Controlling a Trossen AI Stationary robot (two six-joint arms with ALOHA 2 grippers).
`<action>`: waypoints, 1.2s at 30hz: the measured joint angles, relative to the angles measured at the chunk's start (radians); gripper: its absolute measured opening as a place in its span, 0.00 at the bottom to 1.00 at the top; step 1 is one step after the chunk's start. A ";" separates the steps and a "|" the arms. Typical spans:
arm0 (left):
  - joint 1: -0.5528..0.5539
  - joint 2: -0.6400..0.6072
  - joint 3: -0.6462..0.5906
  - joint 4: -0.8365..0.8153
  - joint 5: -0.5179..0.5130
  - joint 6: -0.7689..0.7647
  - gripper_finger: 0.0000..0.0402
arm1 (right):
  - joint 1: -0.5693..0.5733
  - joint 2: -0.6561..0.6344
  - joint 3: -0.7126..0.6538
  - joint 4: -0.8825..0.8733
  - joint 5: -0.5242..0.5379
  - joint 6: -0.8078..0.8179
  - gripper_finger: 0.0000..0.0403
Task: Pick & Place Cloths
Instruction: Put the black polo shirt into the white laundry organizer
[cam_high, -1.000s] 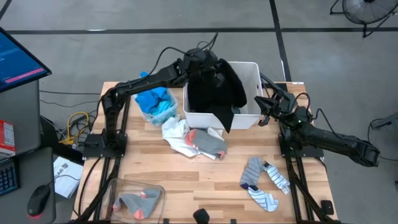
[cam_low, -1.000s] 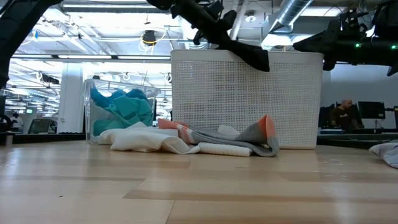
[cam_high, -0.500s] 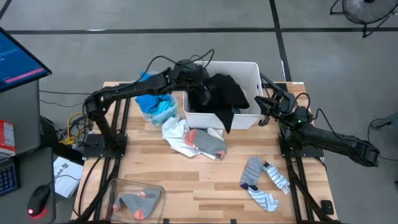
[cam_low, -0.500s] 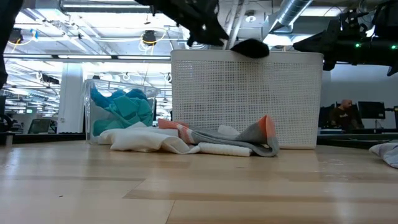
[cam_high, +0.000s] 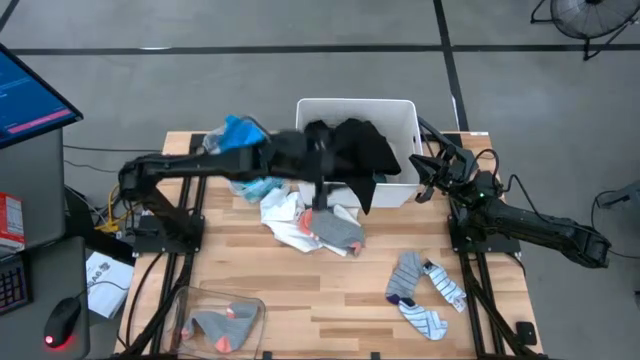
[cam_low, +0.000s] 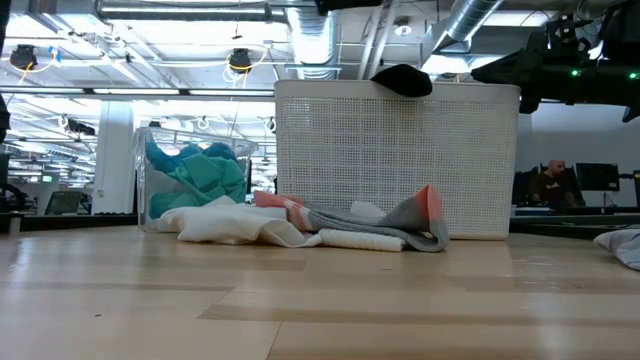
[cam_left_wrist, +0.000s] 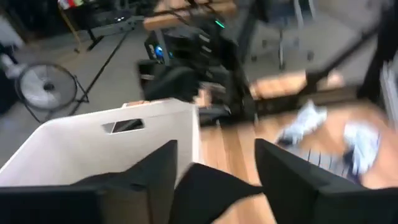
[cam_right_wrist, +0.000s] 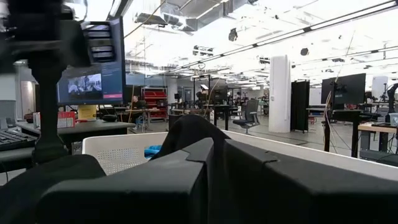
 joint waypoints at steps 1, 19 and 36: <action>-0.030 0.016 0.000 -0.001 -0.032 0.047 0.43 | 0.000 0.000 0.000 0.000 0.000 0.000 0.09; -0.137 0.316 0.000 0.015 -0.351 0.194 0.00 | 0.000 0.000 0.000 0.000 0.000 0.000 0.09; 0.020 0.231 0.002 0.403 -0.486 0.116 0.00 | 0.000 0.000 0.000 0.000 0.000 0.000 0.09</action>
